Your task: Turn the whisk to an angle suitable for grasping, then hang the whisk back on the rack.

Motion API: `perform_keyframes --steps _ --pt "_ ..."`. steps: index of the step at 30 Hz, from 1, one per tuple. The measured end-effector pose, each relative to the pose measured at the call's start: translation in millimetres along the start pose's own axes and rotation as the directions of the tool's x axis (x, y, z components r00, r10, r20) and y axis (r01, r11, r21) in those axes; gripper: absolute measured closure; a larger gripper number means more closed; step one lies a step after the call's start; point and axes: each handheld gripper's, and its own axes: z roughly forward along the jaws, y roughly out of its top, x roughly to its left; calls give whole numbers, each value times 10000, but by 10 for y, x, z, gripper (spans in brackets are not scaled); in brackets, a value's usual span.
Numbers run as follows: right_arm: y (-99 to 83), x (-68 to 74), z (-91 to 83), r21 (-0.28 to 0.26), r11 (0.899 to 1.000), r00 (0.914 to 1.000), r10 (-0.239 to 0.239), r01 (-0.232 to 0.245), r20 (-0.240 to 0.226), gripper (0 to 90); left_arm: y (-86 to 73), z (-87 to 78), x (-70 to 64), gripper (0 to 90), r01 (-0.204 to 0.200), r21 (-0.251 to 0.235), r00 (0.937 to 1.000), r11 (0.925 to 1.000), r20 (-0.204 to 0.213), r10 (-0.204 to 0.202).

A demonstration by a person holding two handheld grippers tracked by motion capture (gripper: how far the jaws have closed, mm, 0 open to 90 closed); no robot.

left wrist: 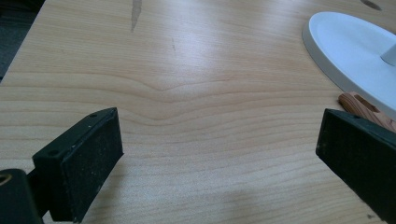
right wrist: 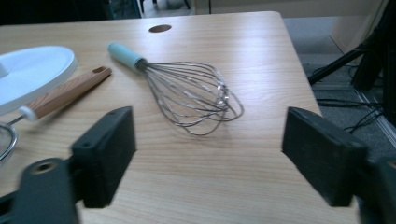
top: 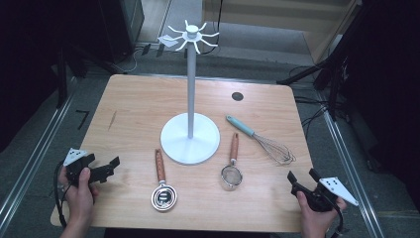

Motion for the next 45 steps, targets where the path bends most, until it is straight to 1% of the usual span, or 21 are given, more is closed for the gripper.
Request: perform_keyframes --steps 4,8,10,12,16,17,18,22,25,27,28,29,30,32,33,34,38,42,43,44,45 --pt "60 118 41 398 9957 9955 -819 838 -471 280 -3 -2 -6 6 -55 -15 10000 10000 15 55" --pt "161 264 66 1127 9641 9706 -2375 2404 -389 355 -4 -2 -14 5 -113 9 9999 9999 56 113" --pt "196 282 66 1218 9580 9656 -2556 2597 -484 380 -5 -2 -14 6 -104 22 9999 9999 59 104" --pt "312 296 93 1562 9377 9489 -2954 3103 -1114 432 -8 -4 -15 6 -131 5 9998 9999 128 130" --pt "410 312 149 1574 9189 9299 -3435 3617 -1318 425 -8 -4 -19 6 -163 24 9998 9999 150 163" --pt "436 331 166 1675 9062 9203 -3716 3882 -1222 411 -8 -4 -18 6 -157 25 9997 9999 159 157" --pt "516 398 238 2047 8633 8871 -4443 4612 -1251 423 -8 -4 -17 6 -156 25 9998 9999 159 155" --pt "685 493 371 2589 8095 8491 -4879 5269 -2023 399 -8 -4 -17 6 -160 34 9998 9999 153 159" --pt "805 527 493 3061 7771 8339 -4907 5499 -2525 366 -8 -3 -17 6 -166 25 9997 9999 179 165" --pt "849 533 544 3150 7688 8288 -4871 5565 -2754 372 -8 -3 -16 6 -169 27 9997 9999 182 169" --pt "906 560 628 3377 7434 8147 -4971 5773 -2986 374 -8 -3 -15 5 -165 29 9997 9999 198 164" --pt "906 560 628 3377 7434 8147 -4971 5773 -2986 374 -8 -3 -15 5 -162 29 9997 9999 201 162" --pt "931 576 673 3562 7269 8082 -5016 5872 -3086 374 -9 -3 -15 6 -163 21 9996 9999 211 163" --pt "1005 627 800 3984 6831 7904 -5144 6121 -3325 372 -8 -2 -15 6 -168 33 9996 9999 207 167" --pt "1005 627 800 3984 6831 7904 -5144 6121 -3325 372 -8 -2 -15 6 -168 33 9996 9999 207 167" --pt "1068 652 877 4109 6670 7829 -5106 6215 -3554 366 -6 -1 -11 5 -149 31 9996 9999 222 148" --pt "1165 682 1028 4463 6381 7783 -4946 6274 -3869 381 -6 -1 -11 6 -145 27 9997 9999 207 144" --pt "1217 714 1193 4818 5945 7652 -4959 6438 -4106 398 -6 -1 -13 6 -155 15 9997 9999 212 155" --pt "1217 714 1193 4818 5945 7652 -4959 6438 -4106 398 -6 -1 -13 6 -155 15 9997 9999 212 155" --pt "1240 737 1270 4934 5726 7559 -4967 6547 -4265 410 -6 -1 -11 6 -144 11 9996 9999 231 144" --pt "1250 745 1290 4986 5682 7559 -4959 6546 -4274 413 -7 -2 -12 6 -158 -4 9996 9999 239 158"
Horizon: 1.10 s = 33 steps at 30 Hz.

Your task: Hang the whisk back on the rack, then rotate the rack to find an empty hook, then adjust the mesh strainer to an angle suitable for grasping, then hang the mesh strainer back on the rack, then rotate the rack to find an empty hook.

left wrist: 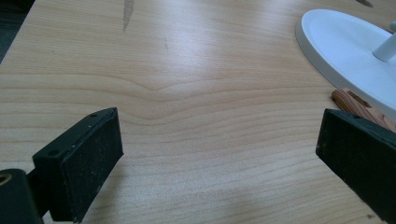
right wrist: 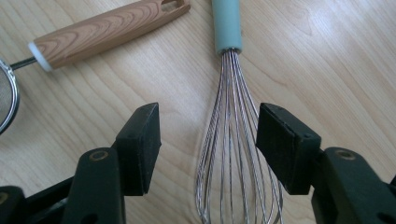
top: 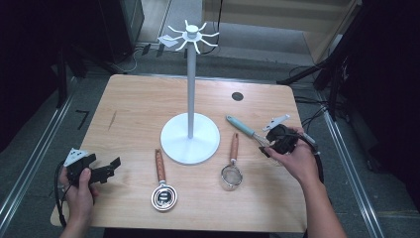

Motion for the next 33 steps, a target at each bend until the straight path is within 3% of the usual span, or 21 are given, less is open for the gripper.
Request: perform_keyframes --steps 7,10,17,25,33 --pt "156 -63 103 393 9991 9995 -138 150 -301 435 1 1 -3 6 -19 55 10000 10000 -12 19" --pt "254 -91 189 751 9969 9986 -208 244 -486 486 -2 -3 -4 6 -41 58 10000 10000 7 41" --pt "407 -164 343 1218 9925 9986 161 -99 -500 505 -1 0 0 5 -6 46 10000 10000 18 6" --pt "525 -184 459 1458 9893 9977 100 -1 -672 520 -1 0 1 6 -9 42 10000 10000 43 9" --pt "627 -210 627 1910 9816 9988 177 -86 -460 541 0 0 5 5 23 65 10000 10000 70 -23"
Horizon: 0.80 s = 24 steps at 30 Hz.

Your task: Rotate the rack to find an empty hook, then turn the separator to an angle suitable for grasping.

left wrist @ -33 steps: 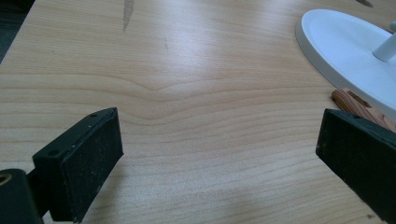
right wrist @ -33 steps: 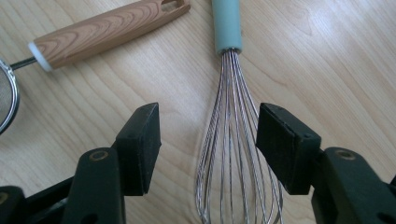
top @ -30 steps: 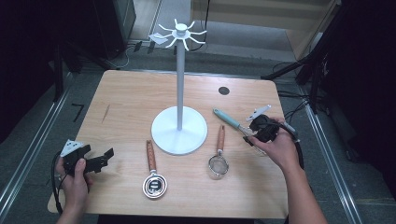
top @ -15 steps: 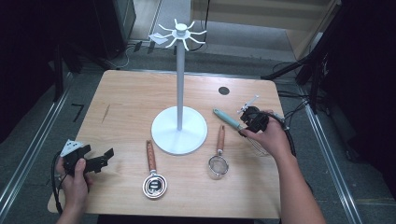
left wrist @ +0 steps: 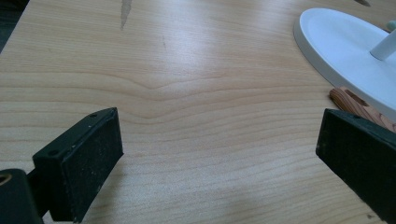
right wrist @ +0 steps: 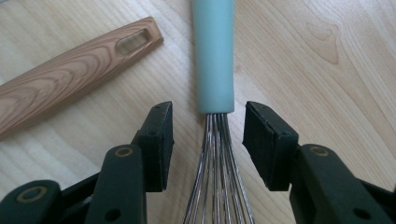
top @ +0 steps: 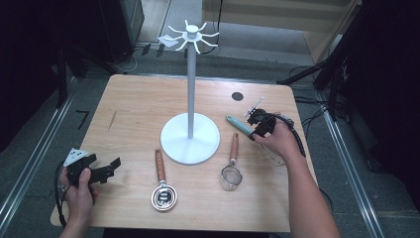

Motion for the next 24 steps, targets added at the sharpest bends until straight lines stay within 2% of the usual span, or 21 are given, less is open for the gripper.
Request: perform_keyframes --steps 5,7,11,16,18,20,21,24 --pt "67 -18 50 103 9999 9999 124 -125 108 534 1 1 4 6 -5 16 10000 10000 15 5" --pt "108 -35 78 285 9993 9996 256 -254 -77 575 1 0 4 5 -8 26 10000 10000 18 8" --pt "138 -59 123 640 9969 9984 487 -467 -302 586 3 3 12 5 104 13 9999 9999 5 -104" --pt "138 -69 188 794 9959 9988 455 -439 -182 624 3 4 11 6 87 15 10000 10000 15 -87" --pt "134 -69 216 895 9958 9996 226 -209 -181 675 3 4 11 6 67 14 10000 10000 15 -67" --pt "127 -70 226 995 9945 9993 347 -330 -156 692 3 3 11 6 60 13 10000 10000 23 -60" --pt "128 -70 228 992 9939 9982 517 -484 -309 695 3 3 11 6 60 15 10000 10000 28 -60" --pt "140 -84 231 1060 9931 9970 558 -499 -528 692 3 4 11 6 66 17 10000 10000 26 -66"
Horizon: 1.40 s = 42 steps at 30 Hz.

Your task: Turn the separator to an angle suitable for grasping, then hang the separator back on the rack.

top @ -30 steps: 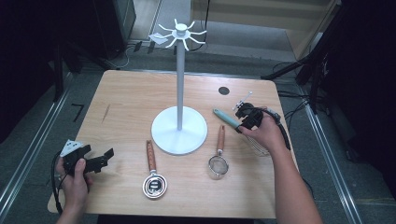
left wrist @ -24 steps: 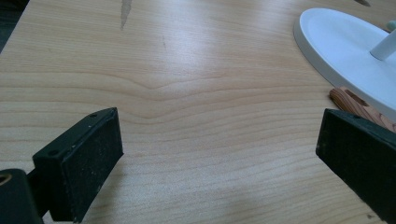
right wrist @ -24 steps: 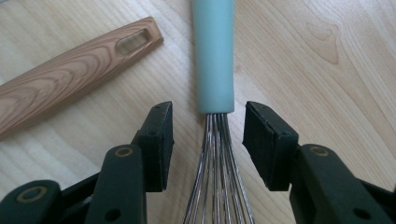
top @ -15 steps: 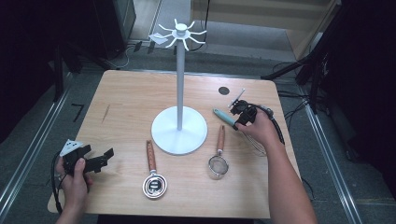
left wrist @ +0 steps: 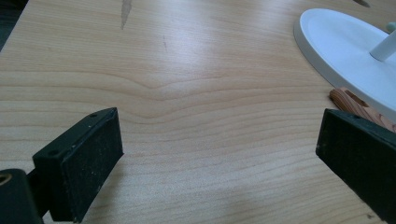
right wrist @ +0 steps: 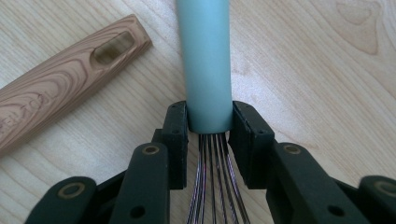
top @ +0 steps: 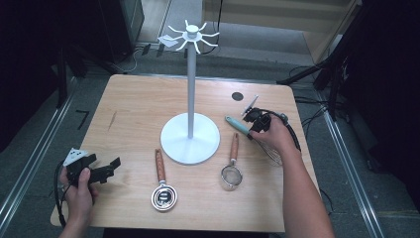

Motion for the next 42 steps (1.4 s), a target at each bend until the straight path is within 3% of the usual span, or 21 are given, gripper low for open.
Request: perform_keyframes --steps 5,13,17,20,24,36,42 --pt "30 16 50 136 9999 9999 -88 89 -125 649 0 -1 0 6 -14 -1 10000 10000 5 14" --pt "55 -20 61 305 9987 9967 419 -399 -697 627 -1 -3 -1 6 -50 33 10000 10000 7 50" --pt "74 -40 71 479 9963 9957 744 -717 -557 570 -2 -1 -2 6 -40 54 10000 10000 52 40" --pt "85 -56 72 574 9956 9950 779 -744 -624 579 -1 -1 -1 5 -33 66 10000 10000 53 33" --pt "103 -70 71 737 9955 9958 648 -600 -645 599 -1 0 -1 6 -39 65 10000 10000 58 38" --pt "140 -65 77 486 9984 9970 333 -300 -694 620 -1 0 -1 5 -37 82 10000 10000 52 37" --pt "157 -62 82 337 9988 9968 391 -368 -703 631 -1 0 -1 6 -29 71 10000 10000 51 29"
